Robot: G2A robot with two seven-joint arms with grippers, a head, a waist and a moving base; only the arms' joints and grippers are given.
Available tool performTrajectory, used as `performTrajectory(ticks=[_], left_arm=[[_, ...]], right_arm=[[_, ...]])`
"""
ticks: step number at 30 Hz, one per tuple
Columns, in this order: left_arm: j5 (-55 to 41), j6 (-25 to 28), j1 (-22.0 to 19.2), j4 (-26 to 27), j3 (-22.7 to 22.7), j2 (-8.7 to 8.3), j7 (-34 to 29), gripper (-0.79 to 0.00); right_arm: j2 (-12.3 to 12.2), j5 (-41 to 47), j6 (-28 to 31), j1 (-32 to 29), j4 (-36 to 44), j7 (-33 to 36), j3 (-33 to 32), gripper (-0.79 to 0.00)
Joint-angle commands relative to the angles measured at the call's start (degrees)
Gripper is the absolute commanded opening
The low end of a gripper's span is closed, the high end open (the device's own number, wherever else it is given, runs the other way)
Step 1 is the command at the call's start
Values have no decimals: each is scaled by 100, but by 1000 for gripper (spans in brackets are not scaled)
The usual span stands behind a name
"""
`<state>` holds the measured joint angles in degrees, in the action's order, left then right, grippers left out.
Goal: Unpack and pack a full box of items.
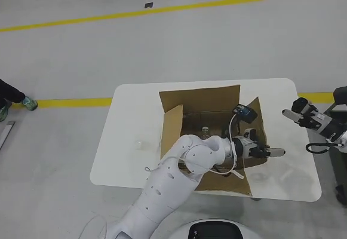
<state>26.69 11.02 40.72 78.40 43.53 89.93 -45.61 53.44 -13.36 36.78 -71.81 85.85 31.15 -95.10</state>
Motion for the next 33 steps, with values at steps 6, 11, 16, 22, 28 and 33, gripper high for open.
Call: performTrajectory(ticks=[6,11,16,22,28,33], left_arm=[[-49,39,-39,-88,-124,43,-68,0],[-81,74,-41,-133,-192,62,-152,0],[-91,88,-34,-153,-190,66,-172,0],[83,18,3,-114,-99,29,-194,0],[571,-221,197,203,240,-116,-267,0],[2738,-650,382,762,327,-376,-1086,0]], right_arm=[[-2,-236,-160,142,174,48,135,-471],[23,-509,-350,309,151,151,479,-693],[57,-732,-464,445,15,183,818,-739],[72,-963,-530,444,-145,88,966,-785],[85,-852,-545,405,-240,-113,967,-785],[80,-748,-503,329,-217,-166,909,-785]])
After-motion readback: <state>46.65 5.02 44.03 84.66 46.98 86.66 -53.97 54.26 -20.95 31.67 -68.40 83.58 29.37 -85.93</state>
